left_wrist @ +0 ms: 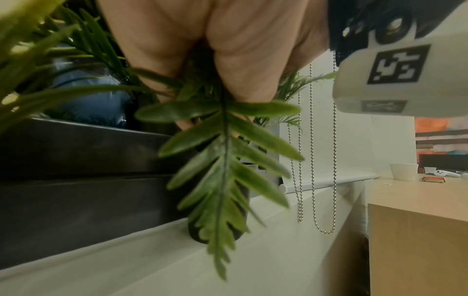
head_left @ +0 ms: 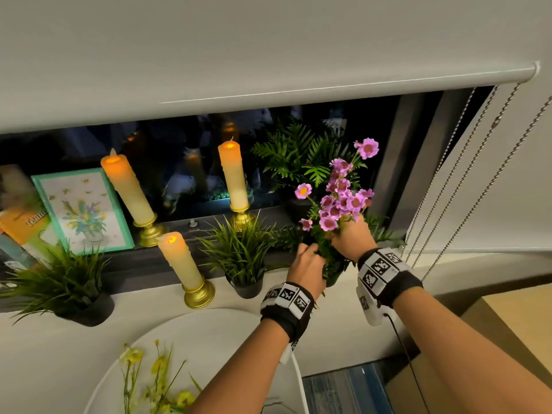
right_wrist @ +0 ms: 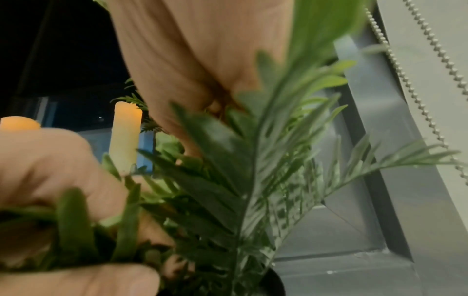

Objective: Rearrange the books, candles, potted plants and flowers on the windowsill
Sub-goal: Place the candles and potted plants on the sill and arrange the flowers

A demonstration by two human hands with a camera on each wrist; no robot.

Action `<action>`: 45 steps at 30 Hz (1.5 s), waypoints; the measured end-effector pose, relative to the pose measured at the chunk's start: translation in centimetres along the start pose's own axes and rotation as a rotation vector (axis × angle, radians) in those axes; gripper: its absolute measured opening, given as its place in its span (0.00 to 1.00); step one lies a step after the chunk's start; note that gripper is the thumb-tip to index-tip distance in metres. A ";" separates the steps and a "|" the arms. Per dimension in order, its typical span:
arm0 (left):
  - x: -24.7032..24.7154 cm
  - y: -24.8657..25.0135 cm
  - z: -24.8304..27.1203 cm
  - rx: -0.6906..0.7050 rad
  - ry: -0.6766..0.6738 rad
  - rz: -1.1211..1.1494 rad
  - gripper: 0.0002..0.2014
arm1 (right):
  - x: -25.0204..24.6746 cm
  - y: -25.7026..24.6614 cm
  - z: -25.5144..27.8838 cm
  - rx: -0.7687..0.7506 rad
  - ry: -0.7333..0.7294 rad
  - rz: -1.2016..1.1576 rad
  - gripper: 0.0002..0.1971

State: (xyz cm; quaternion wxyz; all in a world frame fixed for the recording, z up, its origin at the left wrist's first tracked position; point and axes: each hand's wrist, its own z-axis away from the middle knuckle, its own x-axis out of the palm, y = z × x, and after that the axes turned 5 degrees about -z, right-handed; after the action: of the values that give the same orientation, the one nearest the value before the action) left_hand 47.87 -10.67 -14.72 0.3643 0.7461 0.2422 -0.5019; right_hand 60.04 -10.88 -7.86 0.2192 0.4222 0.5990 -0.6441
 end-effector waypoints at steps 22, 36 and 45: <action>-2.0 0.8 0.9 -0.077 -0.053 -0.117 0.17 | -1.1 1.5 3.5 -0.071 -0.138 -0.277 0.23; -3.6 -1.0 2.5 -0.055 0.039 -0.009 0.26 | -2.4 1.6 5.0 -0.175 0.040 -0.173 0.20; -4.1 -0.9 3.4 -0.033 0.085 0.040 0.27 | -2.2 1.6 6.5 -0.179 0.204 -0.002 0.18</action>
State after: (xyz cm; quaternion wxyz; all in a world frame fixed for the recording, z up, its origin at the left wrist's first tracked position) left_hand 43.71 -12.79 -12.01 0.3759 0.7653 0.2508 -0.4585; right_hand 60.73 -17.87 -7.50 0.1933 0.4635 0.6738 -0.5420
